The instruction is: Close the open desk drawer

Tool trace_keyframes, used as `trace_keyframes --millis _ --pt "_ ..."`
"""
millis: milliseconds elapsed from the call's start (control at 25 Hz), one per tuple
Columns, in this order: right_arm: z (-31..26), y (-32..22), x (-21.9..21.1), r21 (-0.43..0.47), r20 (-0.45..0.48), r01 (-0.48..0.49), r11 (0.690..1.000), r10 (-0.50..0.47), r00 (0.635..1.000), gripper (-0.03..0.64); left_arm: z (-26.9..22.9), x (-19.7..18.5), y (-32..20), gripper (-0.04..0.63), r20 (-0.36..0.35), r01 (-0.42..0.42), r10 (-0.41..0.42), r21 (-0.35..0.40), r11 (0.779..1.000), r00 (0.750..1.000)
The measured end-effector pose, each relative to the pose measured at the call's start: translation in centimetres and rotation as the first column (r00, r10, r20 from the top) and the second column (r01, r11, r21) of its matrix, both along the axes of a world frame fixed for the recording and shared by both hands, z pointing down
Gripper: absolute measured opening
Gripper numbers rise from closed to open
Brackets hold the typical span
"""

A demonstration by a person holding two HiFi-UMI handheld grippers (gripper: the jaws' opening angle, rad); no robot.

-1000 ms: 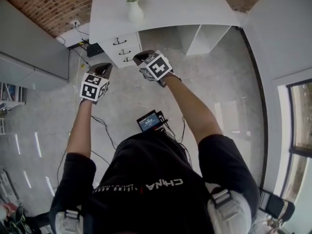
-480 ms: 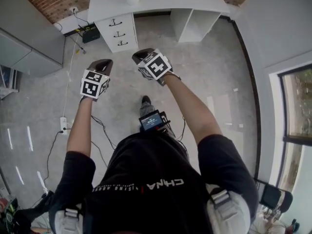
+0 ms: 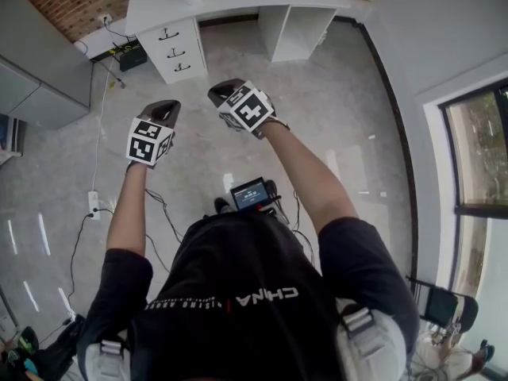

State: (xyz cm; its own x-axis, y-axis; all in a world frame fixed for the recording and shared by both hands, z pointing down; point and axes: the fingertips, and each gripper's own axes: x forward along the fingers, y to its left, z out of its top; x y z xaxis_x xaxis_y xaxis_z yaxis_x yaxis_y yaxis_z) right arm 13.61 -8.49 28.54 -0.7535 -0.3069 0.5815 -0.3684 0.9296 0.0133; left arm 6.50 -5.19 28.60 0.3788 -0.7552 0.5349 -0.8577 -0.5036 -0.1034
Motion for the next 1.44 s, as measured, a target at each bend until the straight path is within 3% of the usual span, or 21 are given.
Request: trace_keyframes --millis 480,1040,1440 --pt "-0.7 -2.5 8.4 0.056 -0.034 0.022 0.998 -0.020 0.999 0.015 0.2 8.8 -2.5 0.012 -0.043 0.023 -0.024 -0.012 1.000 0.999" --pt "-1.8 -4.1 8.7 0.088 -0.010 0.042 0.995 -0.041 0.999 0.016 -0.9 9.2 -4.3 0.012 0.003 0.046 -0.046 0.022 0.999 0.999" --pt "-2.8 -4.8 10.2 0.095 -0.013 0.032 0.995 -0.031 0.999 0.015 -2.2 11.3 -4.8 0.012 -0.024 0.013 -0.012 0.024 1.000 1.000"
